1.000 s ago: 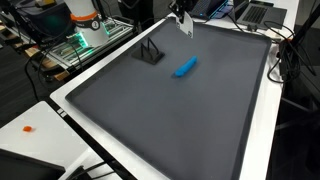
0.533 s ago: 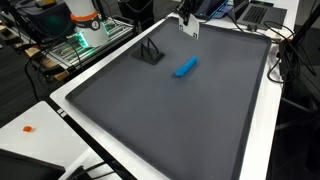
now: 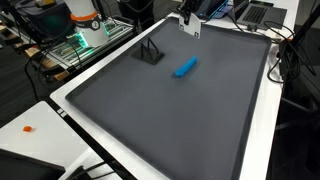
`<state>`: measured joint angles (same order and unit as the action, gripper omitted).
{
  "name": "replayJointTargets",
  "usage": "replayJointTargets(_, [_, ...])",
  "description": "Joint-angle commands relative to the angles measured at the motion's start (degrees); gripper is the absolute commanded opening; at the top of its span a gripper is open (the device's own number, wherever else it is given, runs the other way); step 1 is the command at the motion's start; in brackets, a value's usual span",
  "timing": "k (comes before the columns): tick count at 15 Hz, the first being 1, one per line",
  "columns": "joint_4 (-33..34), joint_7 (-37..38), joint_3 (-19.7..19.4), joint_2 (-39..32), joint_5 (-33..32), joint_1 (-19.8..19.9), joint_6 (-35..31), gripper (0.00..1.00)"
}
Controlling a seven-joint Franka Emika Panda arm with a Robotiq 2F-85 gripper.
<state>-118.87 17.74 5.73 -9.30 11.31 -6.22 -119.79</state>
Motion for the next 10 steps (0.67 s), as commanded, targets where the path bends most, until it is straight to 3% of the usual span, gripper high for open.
replayJointTargets(1, [1.2, -5.6, 0.1, -0.9, -4.4, -0.7, 1.0, 0.01])
replayJointTargets(10, [4.2, -10.0, -0.4, -5.8, -11.0, -1.0, -1.4, 0.01])
